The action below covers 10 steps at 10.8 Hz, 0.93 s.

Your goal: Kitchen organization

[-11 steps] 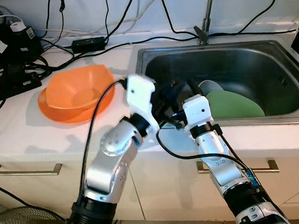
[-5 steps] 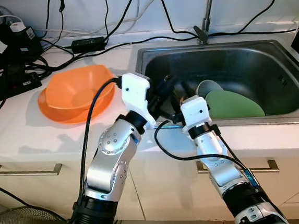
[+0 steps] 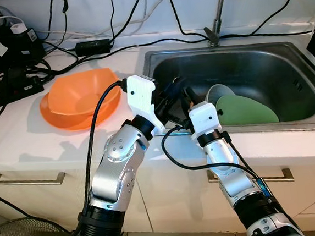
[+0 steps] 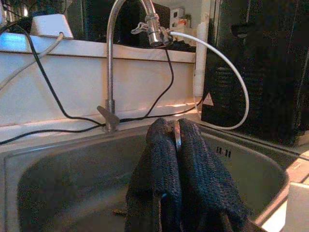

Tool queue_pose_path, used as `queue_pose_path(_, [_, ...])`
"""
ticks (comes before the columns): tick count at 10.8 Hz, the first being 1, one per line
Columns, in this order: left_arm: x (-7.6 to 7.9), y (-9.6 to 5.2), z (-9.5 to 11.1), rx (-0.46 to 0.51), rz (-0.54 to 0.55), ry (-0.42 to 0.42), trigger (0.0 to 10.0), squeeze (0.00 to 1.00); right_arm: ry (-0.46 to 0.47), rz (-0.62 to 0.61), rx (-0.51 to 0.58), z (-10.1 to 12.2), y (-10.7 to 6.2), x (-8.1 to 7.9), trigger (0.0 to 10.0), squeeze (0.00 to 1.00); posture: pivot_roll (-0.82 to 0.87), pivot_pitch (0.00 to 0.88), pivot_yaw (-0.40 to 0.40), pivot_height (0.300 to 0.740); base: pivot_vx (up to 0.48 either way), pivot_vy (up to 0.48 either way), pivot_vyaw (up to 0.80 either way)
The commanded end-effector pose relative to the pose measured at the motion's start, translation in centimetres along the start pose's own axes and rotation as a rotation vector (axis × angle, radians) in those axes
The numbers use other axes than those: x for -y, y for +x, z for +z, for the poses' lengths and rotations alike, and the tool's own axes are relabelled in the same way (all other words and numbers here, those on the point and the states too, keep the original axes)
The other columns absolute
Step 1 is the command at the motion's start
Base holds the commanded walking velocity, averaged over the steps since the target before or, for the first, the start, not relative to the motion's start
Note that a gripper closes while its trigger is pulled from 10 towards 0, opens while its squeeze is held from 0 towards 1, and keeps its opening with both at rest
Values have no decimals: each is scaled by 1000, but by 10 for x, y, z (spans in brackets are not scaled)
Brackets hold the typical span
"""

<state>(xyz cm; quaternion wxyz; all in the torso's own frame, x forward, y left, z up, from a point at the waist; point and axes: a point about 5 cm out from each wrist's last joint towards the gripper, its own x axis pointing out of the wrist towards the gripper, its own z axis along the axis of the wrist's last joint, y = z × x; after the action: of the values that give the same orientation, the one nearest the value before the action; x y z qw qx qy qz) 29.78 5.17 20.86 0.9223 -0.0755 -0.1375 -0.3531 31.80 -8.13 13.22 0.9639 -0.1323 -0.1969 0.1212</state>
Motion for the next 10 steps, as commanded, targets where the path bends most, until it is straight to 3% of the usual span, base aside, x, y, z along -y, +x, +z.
queue_pose_path(1, [-4, -1, 1, -4, 9, -2, 10000, 0, 18, 9, -67, -12, -7, -6, 0, 0, 97, 0, 66, 740, 0, 0, 0])
queue_pose_path(6, [-8, -1, 1, -6, 17, 3, 10000, 0, 21, 6, -65, -12, -7, -7, 0, 0, 96, 0, 68, 740, 0, 0, 0])
queue_pose_path(7, [-6, -2, -1, -20, -7, -3, 10000, 1000, 19, 6, -66, -12, -7, -6, 0, 0, 97, 0, 66, 740, 0, 0, 0])
queue_pose_path(10, [-4, -3, 3, 2, -19, -53, 10000, 1000, 15, 4, -70, -13, -6, -5, 0, 0, 98, 0, 64, 740, 0, 0, 0])
